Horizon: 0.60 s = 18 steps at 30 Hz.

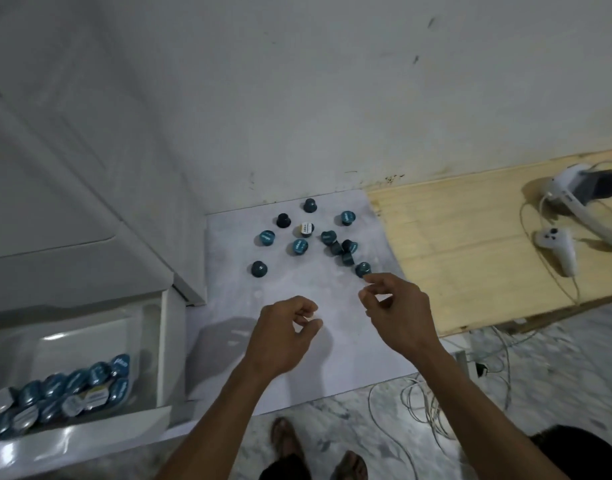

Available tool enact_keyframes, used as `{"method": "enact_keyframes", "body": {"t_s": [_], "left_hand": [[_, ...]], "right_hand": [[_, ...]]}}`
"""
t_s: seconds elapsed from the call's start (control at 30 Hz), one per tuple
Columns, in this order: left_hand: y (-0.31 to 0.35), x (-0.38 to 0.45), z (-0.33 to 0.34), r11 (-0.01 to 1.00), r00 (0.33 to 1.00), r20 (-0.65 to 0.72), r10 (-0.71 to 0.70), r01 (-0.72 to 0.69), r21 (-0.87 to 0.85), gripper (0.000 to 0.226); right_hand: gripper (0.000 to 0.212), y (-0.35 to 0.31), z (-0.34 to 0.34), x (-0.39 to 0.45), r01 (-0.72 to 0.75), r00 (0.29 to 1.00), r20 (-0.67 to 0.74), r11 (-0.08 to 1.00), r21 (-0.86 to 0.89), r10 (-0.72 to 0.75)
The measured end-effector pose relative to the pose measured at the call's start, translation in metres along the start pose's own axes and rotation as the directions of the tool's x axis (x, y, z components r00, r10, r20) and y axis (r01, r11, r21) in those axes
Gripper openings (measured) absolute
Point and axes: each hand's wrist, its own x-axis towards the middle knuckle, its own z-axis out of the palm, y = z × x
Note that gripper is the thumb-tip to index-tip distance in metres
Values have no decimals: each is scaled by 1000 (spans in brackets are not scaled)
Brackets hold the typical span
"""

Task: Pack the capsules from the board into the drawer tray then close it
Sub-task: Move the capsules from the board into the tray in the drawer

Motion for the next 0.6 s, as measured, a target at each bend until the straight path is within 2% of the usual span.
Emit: {"method": "enact_keyframes", "body": {"t_s": [0.17,0.27,0.43,0.6], "left_hand": [[0,54,21,998,1000,30,1,-3,60,19],[-1,88,39,993,997,73,-25,16,120,26],[-4,128,74,977,990,144,-13,-18,212,41],[-9,163,107,925,986,167,-8,-56,377,48]], "right_hand": [[25,23,-1,38,-55,998,-13,995,-82,54],[29,38,4,58,-94,995,25,982,-165,99],[37,59,21,90,-47,986,134,944,-327,95],[29,77,39,124,-7,985,159,933,-360,69]]}}
